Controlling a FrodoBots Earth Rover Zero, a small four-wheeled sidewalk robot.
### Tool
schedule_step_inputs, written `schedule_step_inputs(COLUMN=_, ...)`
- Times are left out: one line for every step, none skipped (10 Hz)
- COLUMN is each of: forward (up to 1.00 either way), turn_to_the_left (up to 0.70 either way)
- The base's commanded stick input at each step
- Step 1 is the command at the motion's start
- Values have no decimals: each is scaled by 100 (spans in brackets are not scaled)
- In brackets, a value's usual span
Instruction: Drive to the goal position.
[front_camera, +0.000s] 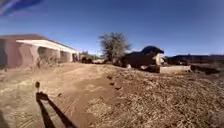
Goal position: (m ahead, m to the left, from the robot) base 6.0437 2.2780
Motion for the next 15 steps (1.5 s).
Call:
schedule_step_inputs(forward=50, turn_to_the_left=0)
schedule_step_inputs(forward=50, turn_to_the_left=0)
schedule_step_inputs(forward=50, turn_to_the_left=0)
schedule_step_inputs(forward=50, turn_to_the_left=0)
schedule_step_inputs(forward=50, turn_to_the_left=0)
schedule_step_inputs(forward=50, turn_to_the_left=0)
schedule_step_inputs(forward=50, turn_to_the_left=0)
schedule_step_inputs(forward=50, turn_to_the_left=0)
schedule_step_inputs(forward=50, turn_to_the_left=39)
schedule_step_inputs(forward=50, turn_to_the_left=49)
schedule_step_inputs(forward=50, turn_to_the_left=41)
schedule_step_inputs(forward=50, turn_to_the_left=16)
schedule_step_inputs(forward=50, turn_to_the_left=22)
schedule_step_inputs(forward=50, turn_to_the_left=46)
schedule_step_inputs(forward=50, turn_to_the_left=33)
